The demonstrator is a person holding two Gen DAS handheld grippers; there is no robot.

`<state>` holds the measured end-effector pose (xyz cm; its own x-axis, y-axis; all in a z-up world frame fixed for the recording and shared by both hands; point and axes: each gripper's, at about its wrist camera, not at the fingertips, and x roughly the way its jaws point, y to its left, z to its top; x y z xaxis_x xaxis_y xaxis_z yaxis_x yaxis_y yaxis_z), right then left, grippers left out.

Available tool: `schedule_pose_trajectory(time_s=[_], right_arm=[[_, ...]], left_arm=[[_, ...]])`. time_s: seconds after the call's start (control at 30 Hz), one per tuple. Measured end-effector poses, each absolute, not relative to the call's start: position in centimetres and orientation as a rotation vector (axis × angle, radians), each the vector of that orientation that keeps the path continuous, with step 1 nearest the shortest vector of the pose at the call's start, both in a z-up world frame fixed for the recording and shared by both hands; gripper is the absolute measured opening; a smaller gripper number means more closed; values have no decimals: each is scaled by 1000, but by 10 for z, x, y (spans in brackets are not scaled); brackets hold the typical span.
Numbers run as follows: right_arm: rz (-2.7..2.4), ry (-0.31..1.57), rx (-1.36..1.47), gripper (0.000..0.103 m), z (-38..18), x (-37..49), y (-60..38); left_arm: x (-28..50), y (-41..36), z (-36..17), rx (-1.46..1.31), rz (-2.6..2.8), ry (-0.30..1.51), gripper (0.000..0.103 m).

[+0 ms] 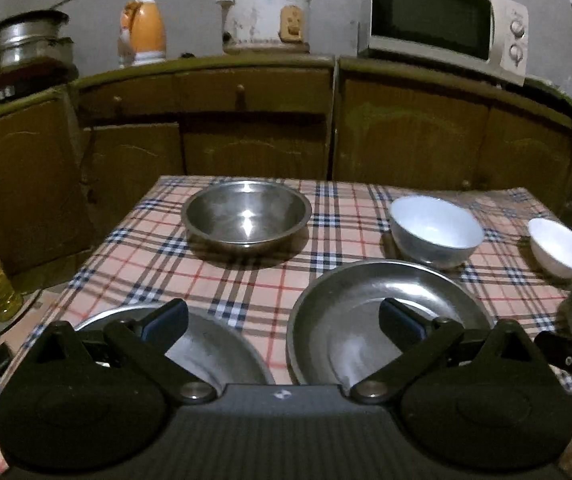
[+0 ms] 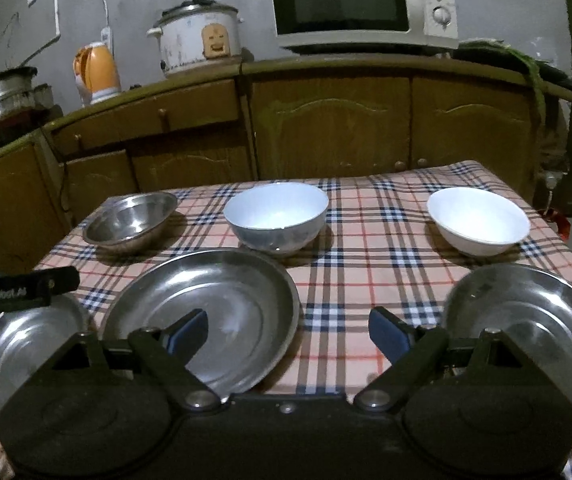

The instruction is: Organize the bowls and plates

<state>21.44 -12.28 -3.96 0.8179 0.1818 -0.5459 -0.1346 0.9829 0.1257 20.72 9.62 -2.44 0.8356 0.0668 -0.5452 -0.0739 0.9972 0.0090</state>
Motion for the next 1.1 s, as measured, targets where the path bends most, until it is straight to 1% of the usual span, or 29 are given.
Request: schedule_pose_trajectory(time_s=[0.03, 0.07, 0.13, 0.33, 0.4, 0.5, 0.57, 0.6, 0.63, 0.67, 0.7, 0.73, 0.77, 0.8, 0.87, 0.93, 1.1], right_arm=[[171, 601, 82, 103, -43, 221, -121], [173, 610, 85, 103, -46, 227, -120], [182, 632, 102, 103, -54, 241, -119], [168, 680, 123, 102, -74, 269, -117], [165, 694, 124, 102, -79, 274, -116], [175, 715, 134, 102, -85, 280, -117], [189, 724, 148, 99, -89, 283, -118], [198, 729, 156, 95, -90, 284, -118], [204, 738, 162, 90, -91, 286, -118], [211, 746, 171, 86, -93, 287, -118], [222, 757, 184, 71, -95, 288, -118], [236, 766, 199, 46, -98, 289, -119], [247, 781, 219, 39, -100, 289, -120], [236, 783, 225, 35, -100, 289, -121], [221, 775, 228, 30, -100, 287, -125], [219, 775, 238, 25, -98, 285, -130], [209, 731, 216, 25, -81, 270, -140]], left_arm=[[216, 98, -27, -12, 67, 591, 103], [223, 99, -31, -14, 62, 605, 100], [238, 100, -36, -5, 45, 627, 99], [271, 96, -53, 56, -1, 693, 89], [280, 95, -58, 69, -15, 712, 88], [292, 94, -64, 88, -25, 743, 84], [297, 94, -68, 89, -36, 767, 75], [300, 94, -70, 90, -44, 778, 73], [302, 93, -72, 90, -50, 789, 66], [304, 93, -74, 87, -56, 802, 53], [307, 93, -76, 80, -66, 816, 45], [307, 93, -78, 79, -69, 828, 35], [306, 91, -79, 84, -66, 822, 29], [305, 90, -78, 89, -57, 817, 26], [302, 92, -77, 69, -54, 823, 19], [298, 92, -73, 64, -52, 813, 18], [279, 82, -55, 61, -61, 766, 17]])
